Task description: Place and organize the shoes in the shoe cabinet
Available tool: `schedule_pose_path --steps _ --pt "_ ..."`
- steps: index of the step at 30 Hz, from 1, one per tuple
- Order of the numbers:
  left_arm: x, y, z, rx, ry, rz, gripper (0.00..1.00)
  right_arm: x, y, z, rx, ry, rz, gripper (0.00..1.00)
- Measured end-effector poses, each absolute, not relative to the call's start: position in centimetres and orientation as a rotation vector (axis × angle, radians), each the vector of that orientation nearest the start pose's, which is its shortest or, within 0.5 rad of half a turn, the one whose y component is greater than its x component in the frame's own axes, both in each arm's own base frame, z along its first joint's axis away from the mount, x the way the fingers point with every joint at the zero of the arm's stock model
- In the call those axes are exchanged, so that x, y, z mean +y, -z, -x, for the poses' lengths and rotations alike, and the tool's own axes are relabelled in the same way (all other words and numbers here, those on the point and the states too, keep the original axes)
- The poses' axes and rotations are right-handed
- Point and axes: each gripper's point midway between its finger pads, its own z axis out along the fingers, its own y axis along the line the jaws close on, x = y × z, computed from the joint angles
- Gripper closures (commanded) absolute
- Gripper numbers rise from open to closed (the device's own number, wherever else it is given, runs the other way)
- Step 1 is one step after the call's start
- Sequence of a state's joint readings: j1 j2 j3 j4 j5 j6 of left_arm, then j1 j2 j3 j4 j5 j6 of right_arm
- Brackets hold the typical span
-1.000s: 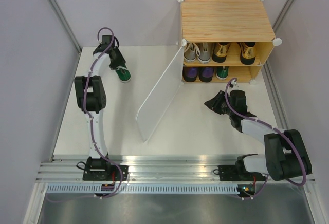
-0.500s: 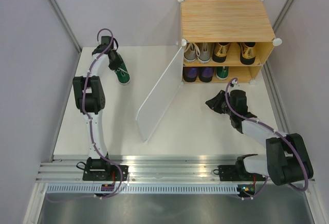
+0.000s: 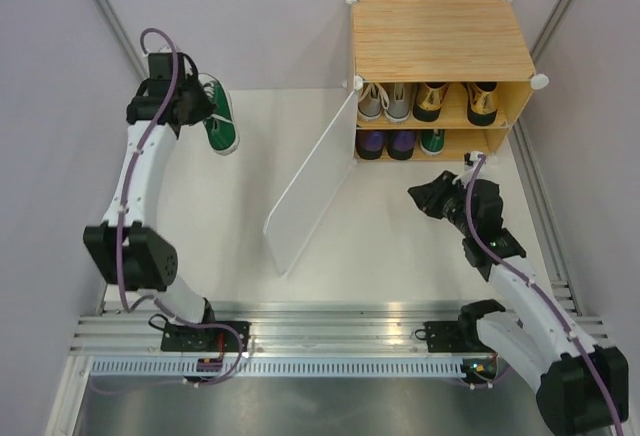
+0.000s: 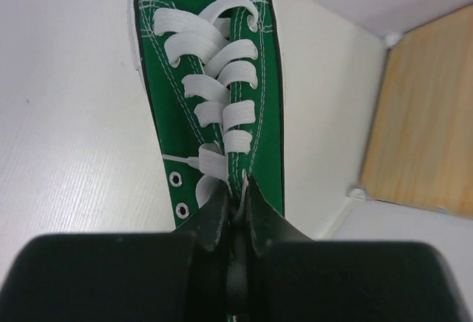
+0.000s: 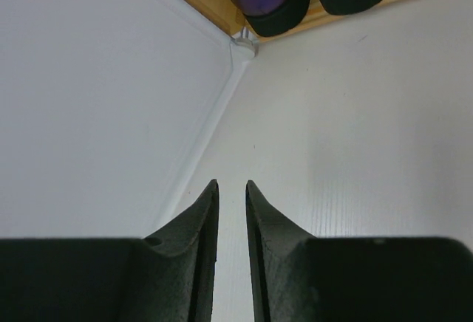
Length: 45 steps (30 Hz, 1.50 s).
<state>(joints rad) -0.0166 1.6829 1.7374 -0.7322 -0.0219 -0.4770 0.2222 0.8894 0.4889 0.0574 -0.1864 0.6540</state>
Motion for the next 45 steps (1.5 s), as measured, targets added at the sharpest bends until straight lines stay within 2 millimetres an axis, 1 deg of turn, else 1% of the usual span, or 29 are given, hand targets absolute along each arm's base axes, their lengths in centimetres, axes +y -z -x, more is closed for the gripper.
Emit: schedule_pose_path --steps 2,3,5,6,8,9,10,11,13,14,16,17,20,21,23,25,26,27,28,29,30,31,33,35,36,39,42,45 --pt "-3.0 -30.7 -44.3 2.103 0.261 0.487 0.98 12.2 -18.6 -29.3 1.923 -0.748 -0.294 0.75" --pt "-3.7 -32.9 -43.2 2.056 0.272 0.459 0.98 11.9 -20.0 -28.9 1.893 -0.740 -0.291 0.75" --pt "-5.8 -36.8 -40.6 1.982 0.299 0.383 0.98 11.3 -22.2 -28.3 1.843 -0.723 -0.288 0.75" --pt "-7.3 -38.6 -39.2 1.953 0.317 0.333 0.98 11.0 -23.3 -28.0 1.818 -0.713 -0.288 0.76" --pt "-10.6 -41.4 -36.7 1.912 0.361 0.233 0.98 9.9 -25.5 -27.1 1.770 -0.675 -0.308 0.77" --pt "-12.7 -42.6 -35.3 1.894 0.395 0.171 0.98 9.4 -26.3 -26.7 1.753 -0.658 -0.319 0.77" --pt "-15.3 -43.9 -33.7 1.877 0.442 0.097 0.98 8.8 -27.4 -26.3 1.727 -0.636 -0.334 0.77" --pt "-17.2 -44.7 -32.3 1.864 0.481 0.043 0.98 8.1 -28.3 -25.9 1.704 -0.612 -0.346 0.77" --pt "-20.7 -45.5 -29.7 1.855 0.553 -0.060 0.98 6.8 -30.1 -24.9 1.657 -0.567 -0.371 0.77" --pt "-22.0 -45.7 -28.6 1.853 0.575 -0.100 0.98 6.2 -30.9 -24.3 1.636 -0.542 -0.383 0.75" --pt "-24.8 -45.6 -26.0 1.858 0.613 -0.191 0.98 5.1 -32.6 -23.4 1.591 -0.506 -0.406 0.73" --pt "-25.8 -45.6 -25.0 1.861 0.620 -0.228 0.98 4.4 -33.5 -22.8 1.567 -0.482 -0.421 0.70" --pt "-29.6 -45.0 -22.4 1.872 0.653 -0.345 0.98 2.5 -34.5 -21.6 1.524 -0.414 -0.478 0.67" --pt "-31.0 -44.5 -21.8 1.879 0.669 -0.382 0.98 2.0 -34.5 -21.3 1.517 -0.394 -0.495 0.66" --pt "-33.7 -42.9 -20.9 1.909 0.680 -0.454 0.98 0.8 -34.2 -20.7 1.512 -0.346 -0.537 0.66" --pt "-36.9 -40.2 -20.6 1.960 0.687 -0.528 0.98 0.1 -33.6 -20.3 1.520 -0.307 -0.565 0.67" --pt "-38.4 -38.6 -20.8 1.985 0.686 -0.551 0.98 -0.2 -33.4 -20.1 1.524 -0.293 -0.575 0.70" --pt "-39.9 -36.7 -21.1 2.016 0.681 -0.575 0.98 -0.4 -33.2 -20.0 1.527 -0.282 -0.583 0.76" --pt "-41.4 -34.6 -21.3 2.050 0.673 -0.594 0.98 -0.6 -33.0 -19.8 1.530 -0.272 -0.586 0.92" --pt "-42.7 -32.1 -21.6 2.090 0.659 -0.612 0.98 -0.8 -32.9 -19.7 1.531 -0.259 -0.589 0.99" --pt "-43.6 -30.2 -21.7 2.123 0.647 -0.626 0.98 -0.9 -32.8 -19.6 1.528 -0.255 -0.595 0.99" --pt "-44.6 -27.8 -21.9 2.164 0.631 -0.641 0.98 -1.0 -32.8 -19.5 1.525 -0.253 -0.600 0.99" --pt "-45.9 -23.5 -22.0 2.243 0.590 -0.660 0.98 -1.2 -32.3 -19.6 1.529 -0.241 -0.609 0.99" --pt "-46.8 -20.0 -22.2 2.306 0.552 -0.663 0.98 -1.2 -31.5 -19.8 1.546 -0.228 -0.611 0.99" --pt "-47.0 -19.0 -22.3 2.324 0.539 -0.660 0.98 -1.2 -31.1 -19.9 1.557 -0.221 -0.612 0.99" --pt "-48.0 -16.3 -22.9 2.366 0.528 -0.617 0.98 -1.1 -29.8 -20.4 1.592 -0.205 -0.612 0.99" --pt "-48.9 -14.5 -24.1 2.404 0.545 -0.511 0.98 -1.0 -28.3 -21.0 1.633 -0.187 -0.612 0.99" --pt "-49.1 -13.2 -25.7 2.444 0.567 -0.372 0.98 -0.8 -26.8 -21.4 1.670 -0.170 -0.612 0.99"
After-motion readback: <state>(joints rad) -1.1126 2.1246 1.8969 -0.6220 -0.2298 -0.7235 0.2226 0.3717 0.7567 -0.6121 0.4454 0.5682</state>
